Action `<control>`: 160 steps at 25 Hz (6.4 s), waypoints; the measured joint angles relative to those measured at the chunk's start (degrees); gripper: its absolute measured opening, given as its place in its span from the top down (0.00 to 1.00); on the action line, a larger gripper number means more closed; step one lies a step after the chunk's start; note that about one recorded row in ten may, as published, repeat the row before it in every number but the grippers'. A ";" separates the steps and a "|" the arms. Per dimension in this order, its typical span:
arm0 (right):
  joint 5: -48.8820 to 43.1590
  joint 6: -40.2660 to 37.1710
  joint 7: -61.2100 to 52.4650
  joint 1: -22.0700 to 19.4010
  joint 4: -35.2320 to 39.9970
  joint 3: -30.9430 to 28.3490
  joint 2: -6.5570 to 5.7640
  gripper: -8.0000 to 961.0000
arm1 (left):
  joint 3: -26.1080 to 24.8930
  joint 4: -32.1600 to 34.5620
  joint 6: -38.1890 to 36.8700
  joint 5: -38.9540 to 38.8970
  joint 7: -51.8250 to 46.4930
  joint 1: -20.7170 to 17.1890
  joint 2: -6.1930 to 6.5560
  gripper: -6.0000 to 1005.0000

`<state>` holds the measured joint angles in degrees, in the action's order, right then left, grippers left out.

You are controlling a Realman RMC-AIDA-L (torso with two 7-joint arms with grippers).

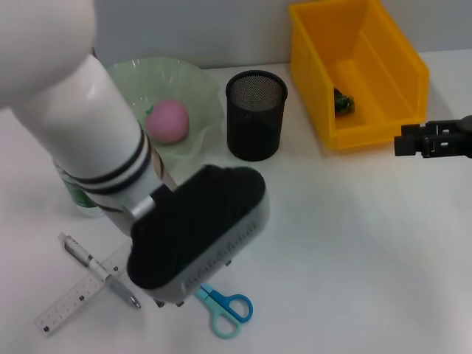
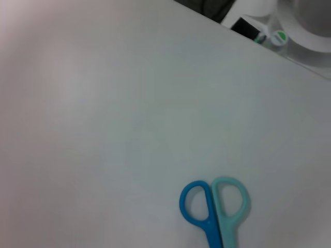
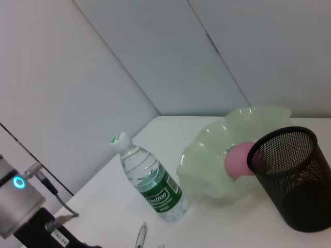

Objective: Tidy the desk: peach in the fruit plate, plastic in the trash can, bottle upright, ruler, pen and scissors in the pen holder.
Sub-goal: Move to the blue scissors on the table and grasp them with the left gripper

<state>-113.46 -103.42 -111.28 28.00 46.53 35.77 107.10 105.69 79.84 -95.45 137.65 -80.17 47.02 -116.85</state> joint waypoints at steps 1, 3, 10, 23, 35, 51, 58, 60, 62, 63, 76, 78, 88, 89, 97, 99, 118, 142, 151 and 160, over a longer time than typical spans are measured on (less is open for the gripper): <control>0.00 0.00 0.00 0.00 0.00 0.00 0.00 0.19 | 0.50 -0.29 0.39 0.07 -0.03 0.11 -0.08 0.19; -0.22 0.00 0.00 0.11 0.00 0.02 -0.04 0.19 | 2.13 -1.01 1.64 0.35 -0.12 0.38 -0.30 0.19; -0.35 0.02 0.30 0.11 -0.12 0.42 -0.08 0.19 | 5.79 -3.84 3.67 1.01 -0.57 1.66 -1.02 0.19; -1.12 0.06 1.10 -0.60 -0.09 0.62 0.25 0.19 | 8.75 -10.54 8.15 2.88 -3.15 5.54 -2.19 0.19; -1.15 0.06 1.88 -0.06 -0.22 0.44 0.12 0.19 | 9.43 -12.71 9.74 2.49 -3.77 5.95 -2.33 0.19; -1.15 0.06 2.39 0.03 -0.39 0.42 0.04 0.19 | 11.00 -14.19 11.03 2.36 -6.13 5.97 -2.33 0.41; -1.15 0.06 2.39 0.03 -0.45 0.57 0.03 0.19 | 11.97 -14.21 12.05 2.70 -8.22 5.82 -2.33 0.44; -1.15 0.06 2.39 0.03 -0.47 0.60 0.03 0.19 | 12.12 -14.25 12.13 2.71 -8.61 5.70 -2.33 0.45; -1.15 0.06 2.39 0.03 -0.48 0.61 0.03 0.19 | 12.26 -14.36 12.21 2.76 -9.37 5.63 -2.33 0.46; -1.15 0.06 2.39 0.03 -0.48 0.62 0.03 0.19 | 12.33 -14.45 12.22 2.79 -9.94 5.62 -2.33 0.46; -1.15 0.06 2.37 0.21 -0.48 0.71 0.29 0.19 | 12.59 -14.55 12.32 2.71 -13.03 5.50 -2.33 0.51; -1.21 0.06 2.37 0.38 -0.48 0.70 0.30 0.19 | 12.70 -14.55 12.45 2.74 -13.85 5.56 -2.33 0.51; -1.78 -0.11 2.34 0.64 -0.47 0.79 0.49 0.19 | 14.63 -14.68 13.41 2.87 -15.72 5.89 -2.33 0.51; -1.79 -0.14 2.34 0.64 -0.48 0.79 0.49 0.19 | 14.85 -14.70 13.49 2.89 -15.77 5.90 -2.33 0.51; -1.89 -0.29 2.26 0.65 -0.48 0.81 0.49 0.19 | 15.53 -14.52 13.49 2.99 -15.88 6.01 -2.33 0.52; -2.14 -0.27 2.26 0.65 -0.48 0.86 0.48 0.19 | 15.66 -14.47 13.49 2.99 -15.90 6.21 -2.33 0.54; -2.47 0.06 2.34 0.98 -0.47 0.88 0.47 0.19 | 16.27 -14.78 14.17 2.61 -15.85 6.69 -2.33 0.63; -2.47 0.06 2.39 1.45 -0.47 0.31 0.57 0.19 | 17.73 -16.32 14.95 2.26 -15.44 7.47 -2.33 0.70; -2.46 0.06 2.39 1.35 -0.47 0.33 0.57 0.19 | 18.32 -16.33 14.95 2.03 -15.50 7.57 -2.33 0.71; -2.47 0.06 2.37 1.30 -0.47 0.44 0.52 0.19 | 18.28 -16.21 15.08 1.43 -15.09 7.54 -2.33 0.73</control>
<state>-115.93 -103.36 -108.92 29.31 46.06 36.22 107.62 123.97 63.63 -80.37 139.07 -95.26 54.56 -119.18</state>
